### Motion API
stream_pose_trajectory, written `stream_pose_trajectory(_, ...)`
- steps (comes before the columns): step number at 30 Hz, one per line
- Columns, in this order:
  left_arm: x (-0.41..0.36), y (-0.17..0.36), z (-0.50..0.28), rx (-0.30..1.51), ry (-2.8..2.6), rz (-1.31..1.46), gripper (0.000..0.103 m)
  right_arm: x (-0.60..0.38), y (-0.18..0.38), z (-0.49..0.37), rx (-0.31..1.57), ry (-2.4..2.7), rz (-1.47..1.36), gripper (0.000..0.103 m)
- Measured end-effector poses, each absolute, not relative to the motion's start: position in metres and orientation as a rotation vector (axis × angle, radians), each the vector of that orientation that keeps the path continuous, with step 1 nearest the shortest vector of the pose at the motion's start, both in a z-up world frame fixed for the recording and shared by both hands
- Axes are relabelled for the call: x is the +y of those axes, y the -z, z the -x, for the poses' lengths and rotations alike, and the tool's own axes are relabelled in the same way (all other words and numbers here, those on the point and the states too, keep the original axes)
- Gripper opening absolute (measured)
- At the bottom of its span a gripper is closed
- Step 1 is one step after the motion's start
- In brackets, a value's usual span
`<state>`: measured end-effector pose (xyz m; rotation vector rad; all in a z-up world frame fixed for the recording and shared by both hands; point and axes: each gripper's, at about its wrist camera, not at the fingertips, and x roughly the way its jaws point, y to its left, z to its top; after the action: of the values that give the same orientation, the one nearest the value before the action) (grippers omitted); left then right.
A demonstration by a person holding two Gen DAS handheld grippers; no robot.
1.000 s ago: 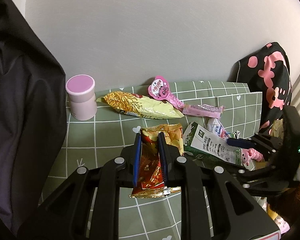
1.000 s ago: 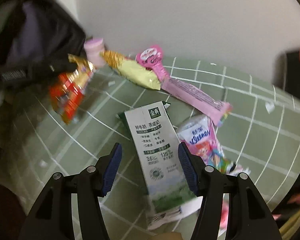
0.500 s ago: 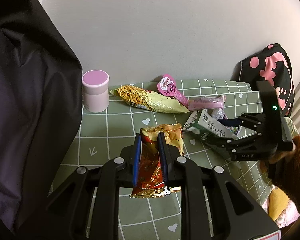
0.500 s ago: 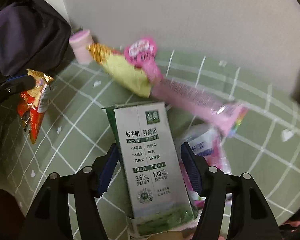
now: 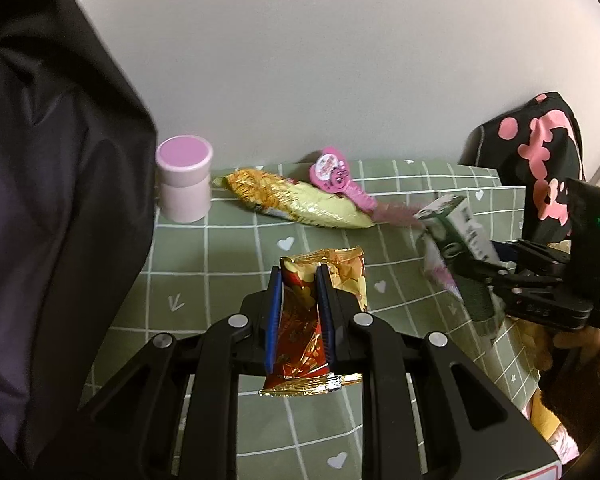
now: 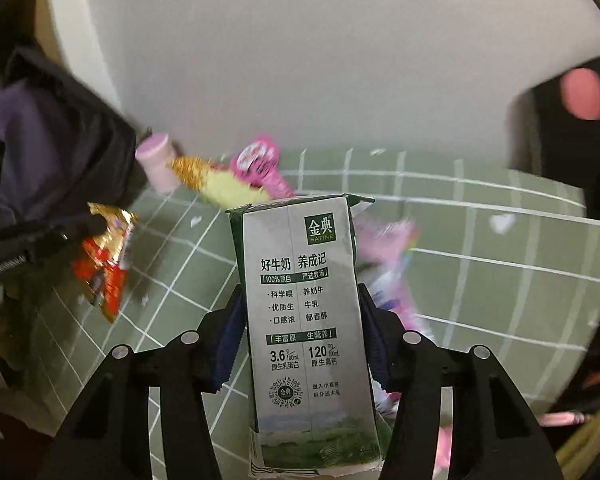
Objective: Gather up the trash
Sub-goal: 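Carry the red packet and milk carton into the yellow trash bag and release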
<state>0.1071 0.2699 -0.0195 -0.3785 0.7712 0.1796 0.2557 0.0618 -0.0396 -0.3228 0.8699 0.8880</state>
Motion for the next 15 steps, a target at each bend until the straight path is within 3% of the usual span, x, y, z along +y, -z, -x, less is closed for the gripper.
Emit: stream_pose_trajectory(15,0.200,-0.045,-0.162,0.655,0.031,0.249,0.016,-0.047,-0.058,-0.249,0.652,-0.603,0.198,0.050)
